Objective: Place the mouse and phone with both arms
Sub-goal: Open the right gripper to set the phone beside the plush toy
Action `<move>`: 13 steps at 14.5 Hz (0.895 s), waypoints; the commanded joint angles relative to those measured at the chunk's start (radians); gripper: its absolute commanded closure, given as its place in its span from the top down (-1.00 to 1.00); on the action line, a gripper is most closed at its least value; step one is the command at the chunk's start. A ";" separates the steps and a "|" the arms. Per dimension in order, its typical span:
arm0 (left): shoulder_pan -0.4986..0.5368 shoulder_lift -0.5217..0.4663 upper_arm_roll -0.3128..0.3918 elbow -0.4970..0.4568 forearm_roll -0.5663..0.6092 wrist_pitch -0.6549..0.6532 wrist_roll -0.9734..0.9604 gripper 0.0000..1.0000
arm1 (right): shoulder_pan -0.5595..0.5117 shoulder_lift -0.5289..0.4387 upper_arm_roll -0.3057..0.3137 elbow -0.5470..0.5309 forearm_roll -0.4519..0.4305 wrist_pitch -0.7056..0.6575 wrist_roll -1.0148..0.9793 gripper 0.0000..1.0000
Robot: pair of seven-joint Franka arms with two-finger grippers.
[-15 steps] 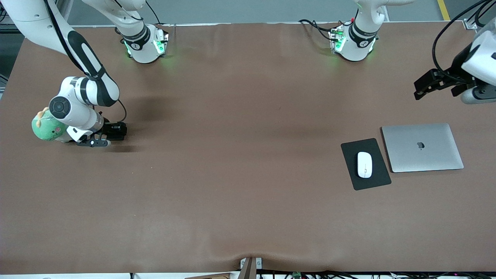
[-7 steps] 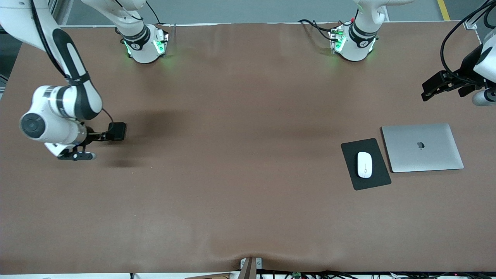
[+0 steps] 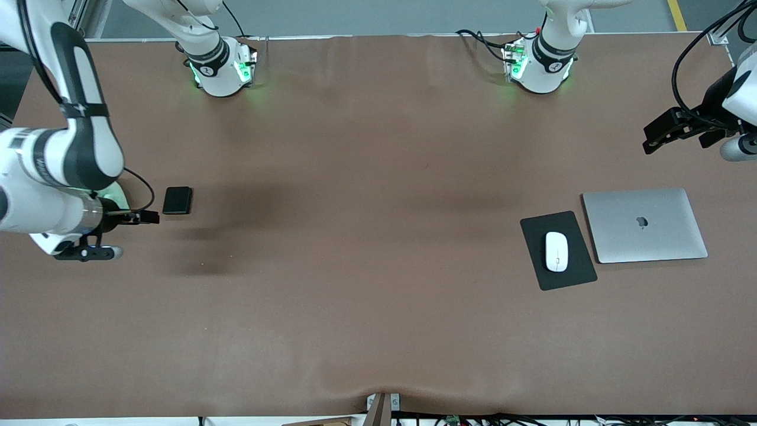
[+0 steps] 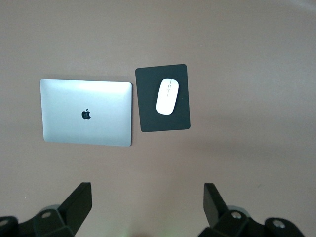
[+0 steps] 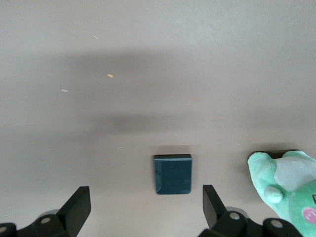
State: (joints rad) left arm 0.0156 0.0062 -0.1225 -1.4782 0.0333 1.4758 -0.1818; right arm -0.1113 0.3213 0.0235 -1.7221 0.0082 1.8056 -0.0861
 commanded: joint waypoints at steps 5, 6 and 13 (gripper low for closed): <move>0.001 -0.006 -0.003 -0.001 -0.015 -0.006 -0.001 1.00 | -0.002 0.018 0.007 0.251 0.055 -0.218 -0.075 1.00; 0.001 -0.005 -0.003 -0.001 -0.015 -0.005 -0.001 1.00 | -0.002 0.018 0.007 0.281 0.053 -0.238 -0.075 1.00; -0.003 0.000 -0.003 0.001 -0.016 -0.002 0.001 1.00 | 0.034 -0.037 0.004 0.409 0.038 -0.413 -0.070 1.00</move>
State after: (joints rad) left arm 0.0142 0.0072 -0.1253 -1.4788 0.0333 1.4753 -0.1818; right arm -0.1029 0.3117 0.0318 -1.3258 0.0389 1.4428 -0.1520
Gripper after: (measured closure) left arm 0.000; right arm 0.000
